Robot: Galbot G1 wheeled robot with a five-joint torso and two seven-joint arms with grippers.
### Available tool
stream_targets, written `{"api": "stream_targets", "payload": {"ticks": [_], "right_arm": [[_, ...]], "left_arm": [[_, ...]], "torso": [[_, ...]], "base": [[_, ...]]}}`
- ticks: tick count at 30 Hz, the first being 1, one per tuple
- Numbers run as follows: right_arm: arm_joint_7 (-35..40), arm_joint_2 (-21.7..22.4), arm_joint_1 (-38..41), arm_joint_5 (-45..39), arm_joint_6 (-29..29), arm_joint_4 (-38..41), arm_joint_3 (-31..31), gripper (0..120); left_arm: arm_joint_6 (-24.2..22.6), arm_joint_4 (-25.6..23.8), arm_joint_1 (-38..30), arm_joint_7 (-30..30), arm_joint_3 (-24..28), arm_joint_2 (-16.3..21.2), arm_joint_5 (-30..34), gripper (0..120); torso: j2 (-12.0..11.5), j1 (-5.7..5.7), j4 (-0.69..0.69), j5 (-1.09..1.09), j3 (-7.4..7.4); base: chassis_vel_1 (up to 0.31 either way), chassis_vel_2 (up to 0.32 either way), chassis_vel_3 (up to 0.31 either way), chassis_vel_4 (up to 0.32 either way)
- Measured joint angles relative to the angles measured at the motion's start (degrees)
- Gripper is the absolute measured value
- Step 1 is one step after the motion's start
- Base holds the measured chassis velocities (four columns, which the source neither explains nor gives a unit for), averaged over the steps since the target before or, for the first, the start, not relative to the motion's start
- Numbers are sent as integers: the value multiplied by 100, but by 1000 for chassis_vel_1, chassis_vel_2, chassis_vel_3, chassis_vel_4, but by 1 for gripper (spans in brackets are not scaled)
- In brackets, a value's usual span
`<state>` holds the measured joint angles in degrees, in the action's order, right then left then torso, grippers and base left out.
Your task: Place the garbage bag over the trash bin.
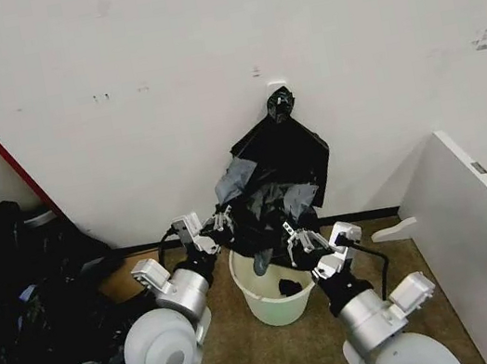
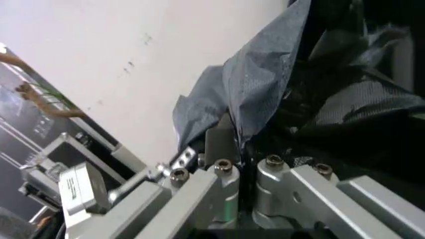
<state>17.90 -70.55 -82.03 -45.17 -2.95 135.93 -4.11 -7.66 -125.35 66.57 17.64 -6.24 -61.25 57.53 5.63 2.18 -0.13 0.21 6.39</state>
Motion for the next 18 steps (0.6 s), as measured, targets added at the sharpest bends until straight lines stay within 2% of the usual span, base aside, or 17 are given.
{"api": "stream_targets", "payload": {"ticks": [12,18], "right_arm": [[725,-40,407,-125,-336,-707,84,0],[1165,134,412,26,-635,-998,339,0]], "left_arm": [[19,798,65,-24,213,-326,31,0],[127,1098,247,6,237,-401,-368,0]], "torso": [[0,0,0,0,0],[0,0,0,0,0]], "base": [[0,0,0,0],[0,0,0,0]]}}
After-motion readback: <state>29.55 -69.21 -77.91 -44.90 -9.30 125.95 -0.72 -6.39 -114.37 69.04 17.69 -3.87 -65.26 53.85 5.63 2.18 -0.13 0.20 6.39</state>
